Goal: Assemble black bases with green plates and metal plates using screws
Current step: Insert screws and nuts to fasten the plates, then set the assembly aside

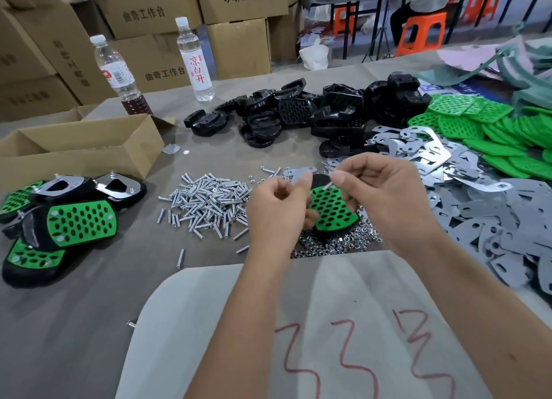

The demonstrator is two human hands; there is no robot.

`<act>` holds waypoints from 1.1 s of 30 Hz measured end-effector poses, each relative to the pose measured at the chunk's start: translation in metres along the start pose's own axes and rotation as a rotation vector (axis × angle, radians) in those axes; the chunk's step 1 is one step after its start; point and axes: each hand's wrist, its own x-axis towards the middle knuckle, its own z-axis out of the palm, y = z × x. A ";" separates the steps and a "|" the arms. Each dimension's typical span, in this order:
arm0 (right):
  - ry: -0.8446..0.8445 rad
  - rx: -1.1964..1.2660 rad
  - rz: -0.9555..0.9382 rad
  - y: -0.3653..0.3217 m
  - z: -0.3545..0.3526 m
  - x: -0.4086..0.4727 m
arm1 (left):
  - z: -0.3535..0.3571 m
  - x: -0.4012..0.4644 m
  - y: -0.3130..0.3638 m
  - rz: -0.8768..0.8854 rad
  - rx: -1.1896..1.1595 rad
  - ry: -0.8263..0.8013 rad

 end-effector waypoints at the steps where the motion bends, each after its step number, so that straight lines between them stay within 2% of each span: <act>1: 0.011 -0.098 -0.013 0.000 -0.005 0.002 | -0.002 0.000 -0.003 0.051 0.194 0.041; 2: 0.008 -0.213 -0.031 0.001 -0.011 0.004 | -0.002 0.000 -0.005 0.066 0.328 0.053; 4: -0.058 -0.376 -0.047 0.001 -0.018 0.006 | -0.003 -0.001 -0.006 0.045 0.423 0.022; 7: -0.245 -0.424 -0.020 -0.001 -0.022 0.006 | -0.002 0.001 -0.005 0.027 0.451 -0.003; 10: -0.303 -0.457 -0.030 -0.002 -0.024 0.006 | -0.001 0.003 -0.006 0.014 0.411 -0.014; 18: -0.243 -0.397 -0.076 -0.005 -0.023 0.005 | 0.000 0.007 -0.008 -0.062 -0.047 0.117; 22: -0.167 -0.351 -0.141 -0.006 -0.011 0.001 | -0.002 0.007 -0.006 -0.059 -0.133 0.136; 25: -0.136 -0.467 -0.272 -0.007 -0.003 -0.002 | 0.000 0.003 -0.004 -0.047 -0.163 0.124; 30: -0.151 -0.669 -0.444 -0.010 0.003 -0.003 | 0.001 -0.001 -0.001 -0.035 -0.258 0.195; 33: -0.098 -0.692 -0.502 -0.009 0.009 -0.005 | 0.001 0.001 -0.001 -0.085 -0.331 0.237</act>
